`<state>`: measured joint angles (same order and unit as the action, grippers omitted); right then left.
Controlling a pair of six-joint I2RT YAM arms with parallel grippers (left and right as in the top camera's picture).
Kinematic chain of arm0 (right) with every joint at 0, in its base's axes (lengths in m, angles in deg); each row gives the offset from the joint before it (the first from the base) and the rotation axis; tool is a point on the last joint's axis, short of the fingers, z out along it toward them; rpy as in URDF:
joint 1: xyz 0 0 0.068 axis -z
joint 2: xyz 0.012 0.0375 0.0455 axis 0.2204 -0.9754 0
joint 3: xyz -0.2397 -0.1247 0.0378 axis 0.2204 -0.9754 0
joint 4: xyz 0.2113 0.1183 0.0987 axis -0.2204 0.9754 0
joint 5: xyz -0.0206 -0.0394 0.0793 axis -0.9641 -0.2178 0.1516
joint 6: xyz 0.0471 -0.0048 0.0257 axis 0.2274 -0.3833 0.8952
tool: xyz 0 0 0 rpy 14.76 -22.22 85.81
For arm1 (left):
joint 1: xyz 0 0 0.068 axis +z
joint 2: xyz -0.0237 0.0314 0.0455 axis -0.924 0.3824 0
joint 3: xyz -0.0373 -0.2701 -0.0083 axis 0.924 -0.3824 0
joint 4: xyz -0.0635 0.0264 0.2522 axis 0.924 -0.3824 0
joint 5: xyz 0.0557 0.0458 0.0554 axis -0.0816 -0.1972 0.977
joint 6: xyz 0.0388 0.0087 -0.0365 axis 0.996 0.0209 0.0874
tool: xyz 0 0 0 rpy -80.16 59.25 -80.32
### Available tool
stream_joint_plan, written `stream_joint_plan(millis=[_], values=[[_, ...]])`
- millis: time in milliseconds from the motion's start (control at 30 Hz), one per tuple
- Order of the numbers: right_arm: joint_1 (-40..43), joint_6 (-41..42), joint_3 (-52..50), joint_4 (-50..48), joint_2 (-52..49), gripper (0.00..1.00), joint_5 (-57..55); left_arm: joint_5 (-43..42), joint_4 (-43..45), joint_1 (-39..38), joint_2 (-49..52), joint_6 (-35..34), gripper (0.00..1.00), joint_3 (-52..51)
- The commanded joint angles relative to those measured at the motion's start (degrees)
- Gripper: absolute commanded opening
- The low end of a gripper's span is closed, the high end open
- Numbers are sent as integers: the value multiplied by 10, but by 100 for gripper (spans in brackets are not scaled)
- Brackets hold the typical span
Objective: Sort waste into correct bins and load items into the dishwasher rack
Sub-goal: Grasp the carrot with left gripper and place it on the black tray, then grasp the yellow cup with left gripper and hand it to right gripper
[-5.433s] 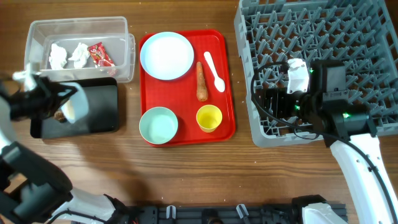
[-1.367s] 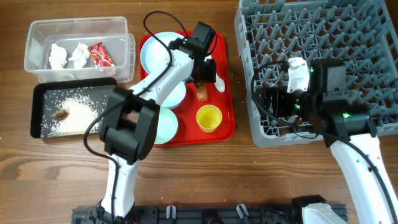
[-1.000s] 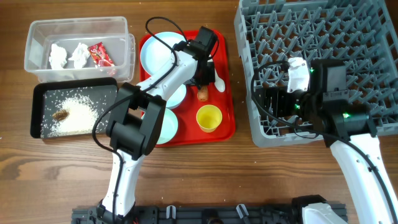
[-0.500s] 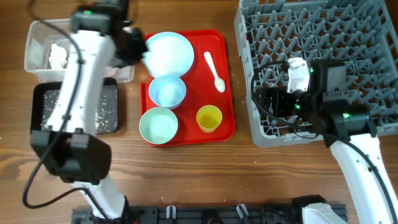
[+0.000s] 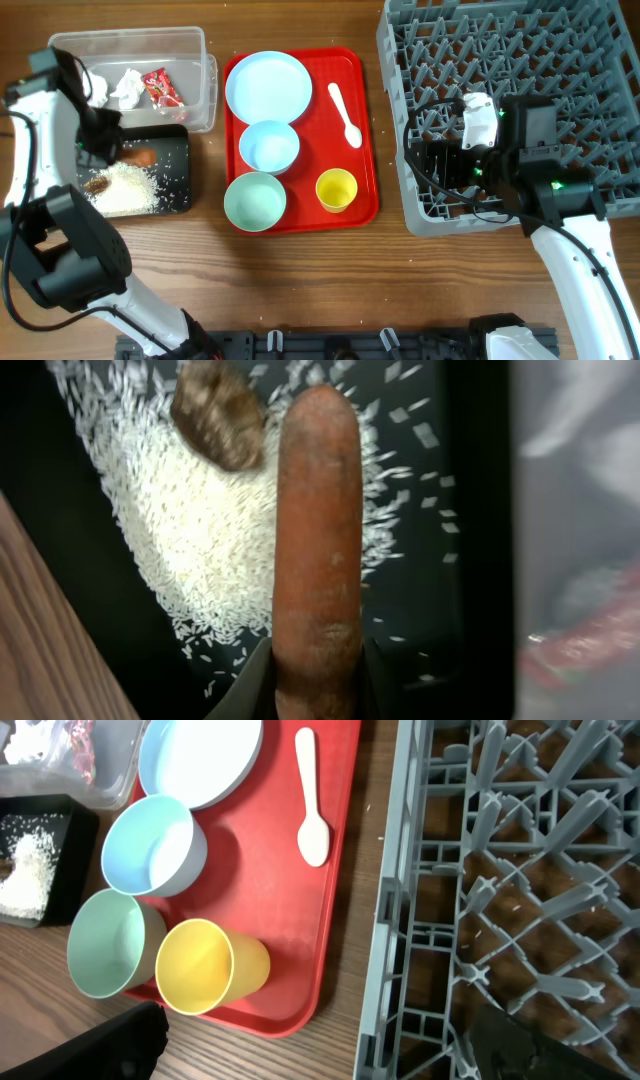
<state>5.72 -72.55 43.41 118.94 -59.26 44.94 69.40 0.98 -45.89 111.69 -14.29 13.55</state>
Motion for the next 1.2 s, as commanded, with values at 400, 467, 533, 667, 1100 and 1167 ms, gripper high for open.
stream_joint_plan(millis=[400, 467, 533, 667, 1100, 1167], values=[[2, 8, 13, 3, -2, 100, -5, 7, 192, 0, -5, -10, 33, -151], [2, 8, 13, 3, -2, 100, -5, -3, 163, 0, -23, 35, 39, -125], [2, 7, 13, 2, -2, 100, -5, -8, 143, 0, -46, 54, 39, -100], [2, 8, 13, -1, -2, 100, -5, -133, 112, -4, -144, 201, 37, -38], [2, 6, 13, -14, -2, 100, -5, -200, 72, -495, -85, 453, 59, -37], [2, 6, 13, -10, -2, 100, -5, -200, 78, -515, -40, 453, 56, -37]])
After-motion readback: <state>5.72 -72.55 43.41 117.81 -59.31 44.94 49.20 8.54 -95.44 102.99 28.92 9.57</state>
